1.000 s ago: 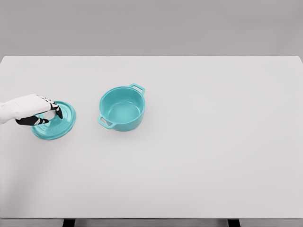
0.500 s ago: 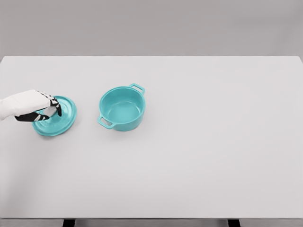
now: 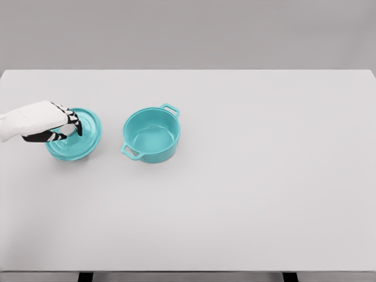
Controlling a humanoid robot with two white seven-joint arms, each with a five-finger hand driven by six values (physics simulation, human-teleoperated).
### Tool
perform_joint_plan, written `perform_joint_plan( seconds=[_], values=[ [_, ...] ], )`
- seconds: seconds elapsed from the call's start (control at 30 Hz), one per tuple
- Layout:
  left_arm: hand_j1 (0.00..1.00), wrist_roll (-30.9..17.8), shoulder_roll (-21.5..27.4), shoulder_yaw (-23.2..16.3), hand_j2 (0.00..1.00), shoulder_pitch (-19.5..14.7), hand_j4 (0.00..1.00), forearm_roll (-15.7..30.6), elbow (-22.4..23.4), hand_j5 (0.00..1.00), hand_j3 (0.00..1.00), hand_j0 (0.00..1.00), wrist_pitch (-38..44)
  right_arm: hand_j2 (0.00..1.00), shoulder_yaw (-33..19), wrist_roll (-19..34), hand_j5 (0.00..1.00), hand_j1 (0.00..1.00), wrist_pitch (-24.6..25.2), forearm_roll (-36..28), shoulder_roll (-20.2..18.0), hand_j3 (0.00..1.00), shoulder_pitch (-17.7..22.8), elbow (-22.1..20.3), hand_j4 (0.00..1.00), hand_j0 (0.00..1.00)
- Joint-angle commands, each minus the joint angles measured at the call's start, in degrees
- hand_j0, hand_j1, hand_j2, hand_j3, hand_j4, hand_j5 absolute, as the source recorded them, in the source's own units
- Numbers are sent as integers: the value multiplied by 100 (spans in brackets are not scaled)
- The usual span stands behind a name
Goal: Cover the pot with left arm
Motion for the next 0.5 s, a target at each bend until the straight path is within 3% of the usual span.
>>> perform_joint_plan(
  seconds=[0.0,0.47],
  values=[
    [51,3,8,9,51,0,51,85,-101,51,51,51,15,100,0,1,100,100,0,0,0,100,0,4,100,100],
    [51,3,26,9,51,-141,51,199,-487,51,51,51,15,100,0,1,100,100,0,0,0,100,-9,4,100,100]
  ],
)
